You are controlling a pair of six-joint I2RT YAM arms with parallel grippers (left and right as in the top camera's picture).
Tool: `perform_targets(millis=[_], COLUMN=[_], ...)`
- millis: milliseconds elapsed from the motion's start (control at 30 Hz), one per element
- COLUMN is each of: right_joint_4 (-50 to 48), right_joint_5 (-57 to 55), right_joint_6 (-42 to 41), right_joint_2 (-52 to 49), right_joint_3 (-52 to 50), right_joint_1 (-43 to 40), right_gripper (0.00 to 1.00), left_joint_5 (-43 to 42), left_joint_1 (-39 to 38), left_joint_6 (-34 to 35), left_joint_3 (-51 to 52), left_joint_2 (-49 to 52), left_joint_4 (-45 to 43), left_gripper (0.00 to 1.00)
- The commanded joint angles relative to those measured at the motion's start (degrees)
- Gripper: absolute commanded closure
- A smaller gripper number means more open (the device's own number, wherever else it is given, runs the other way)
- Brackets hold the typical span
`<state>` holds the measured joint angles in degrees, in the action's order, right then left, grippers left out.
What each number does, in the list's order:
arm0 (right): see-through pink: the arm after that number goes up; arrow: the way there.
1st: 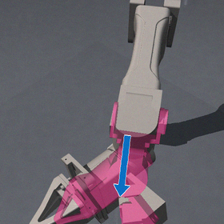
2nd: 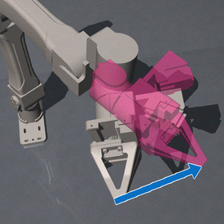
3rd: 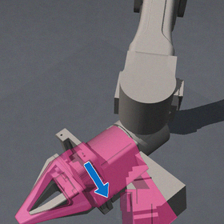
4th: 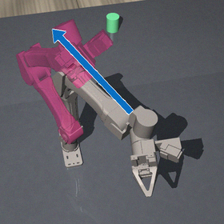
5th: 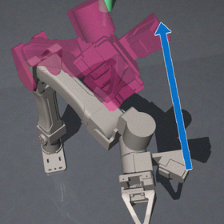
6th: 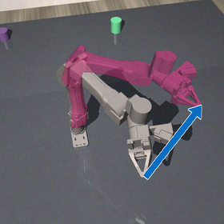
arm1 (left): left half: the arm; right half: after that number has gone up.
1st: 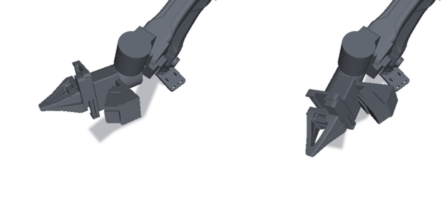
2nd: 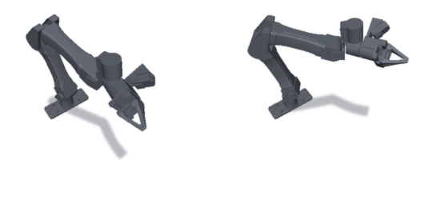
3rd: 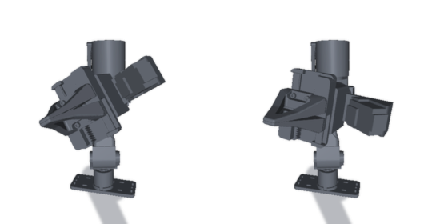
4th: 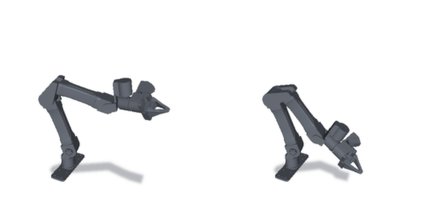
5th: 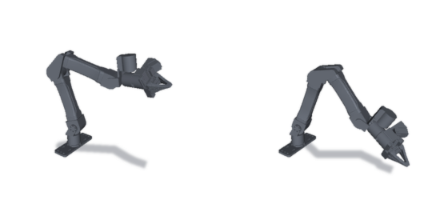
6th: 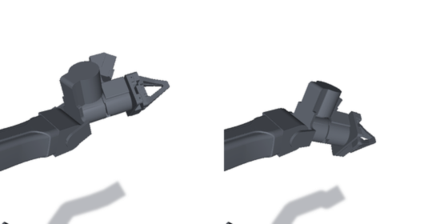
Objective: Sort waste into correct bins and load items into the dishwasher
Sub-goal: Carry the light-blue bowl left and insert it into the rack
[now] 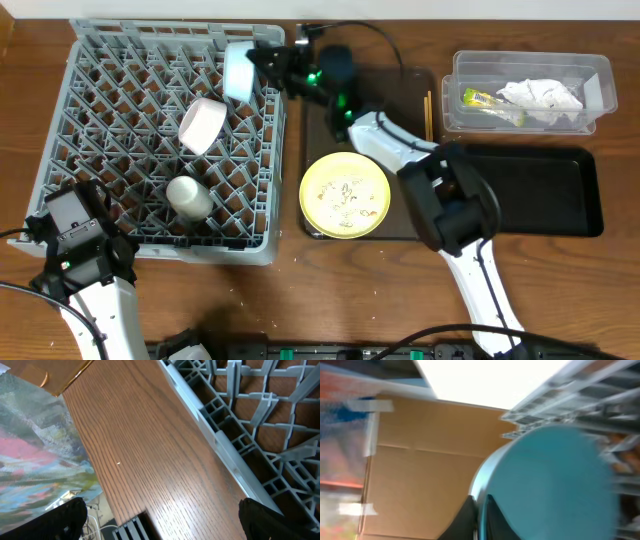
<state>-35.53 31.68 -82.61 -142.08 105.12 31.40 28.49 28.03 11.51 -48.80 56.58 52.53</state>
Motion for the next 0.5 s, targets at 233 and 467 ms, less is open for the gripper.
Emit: perform_targets(millis=[233, 467], right_joint_4=[22.8, 28.9], right_joint_5=[-4.1, -5.9], right_joint_6=[20.0, 25.2], right_joint_2=[11.4, 20.2], right_joint_3=[0.2, 0.2], right_joint_1=[-2.7, -4.6], right_gripper=[0.75, 0.69], left_joint_5=[0.7, 0.7], left_joint_1=[0.3, 0.3], left_joint_6=[-0.8, -0.8], left_joint_3=[-1.0, -1.0], left_joint_2=[-0.1, -0.1], left_joint_4=[0.2, 0.2], left_gripper=[0.02, 0.02])
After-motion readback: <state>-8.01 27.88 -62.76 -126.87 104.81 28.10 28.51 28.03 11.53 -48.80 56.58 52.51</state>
